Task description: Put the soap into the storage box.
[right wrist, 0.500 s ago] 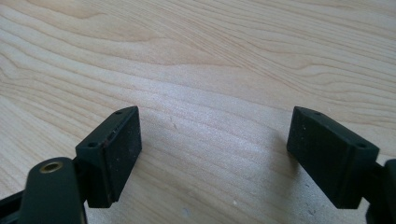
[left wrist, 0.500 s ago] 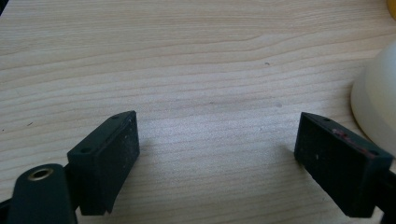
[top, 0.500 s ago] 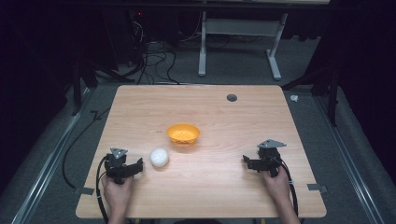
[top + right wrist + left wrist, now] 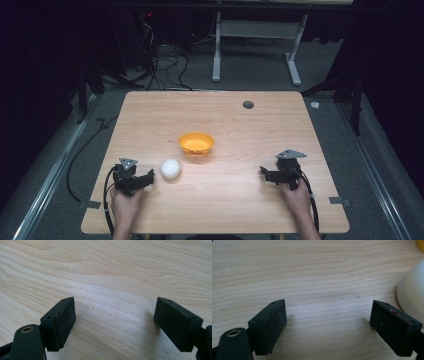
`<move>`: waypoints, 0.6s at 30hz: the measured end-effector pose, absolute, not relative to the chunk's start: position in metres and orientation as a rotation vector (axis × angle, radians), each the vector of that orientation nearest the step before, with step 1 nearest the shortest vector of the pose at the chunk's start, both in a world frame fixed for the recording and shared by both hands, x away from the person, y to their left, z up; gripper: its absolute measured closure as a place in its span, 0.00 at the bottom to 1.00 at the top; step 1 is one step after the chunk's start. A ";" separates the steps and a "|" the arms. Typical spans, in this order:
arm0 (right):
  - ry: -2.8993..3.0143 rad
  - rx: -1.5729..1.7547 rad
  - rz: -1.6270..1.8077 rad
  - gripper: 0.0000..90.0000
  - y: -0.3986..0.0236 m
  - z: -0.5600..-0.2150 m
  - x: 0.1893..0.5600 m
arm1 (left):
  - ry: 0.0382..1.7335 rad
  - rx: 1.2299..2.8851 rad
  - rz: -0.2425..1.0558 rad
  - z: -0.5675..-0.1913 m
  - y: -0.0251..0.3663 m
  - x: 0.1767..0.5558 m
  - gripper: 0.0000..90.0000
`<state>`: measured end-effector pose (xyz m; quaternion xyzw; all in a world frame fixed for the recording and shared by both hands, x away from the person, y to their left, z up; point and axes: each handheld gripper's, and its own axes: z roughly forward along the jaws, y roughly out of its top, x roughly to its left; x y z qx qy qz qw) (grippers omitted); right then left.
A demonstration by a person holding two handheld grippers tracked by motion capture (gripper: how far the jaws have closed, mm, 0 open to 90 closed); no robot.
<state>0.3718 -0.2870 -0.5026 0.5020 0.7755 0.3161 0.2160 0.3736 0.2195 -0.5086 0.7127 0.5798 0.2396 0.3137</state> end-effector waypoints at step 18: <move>2.143 1.402 0.877 0.20 -0.287 -0.503 0.371 | 1.509 1.875 0.617 -0.505 0.219 0.373 0.19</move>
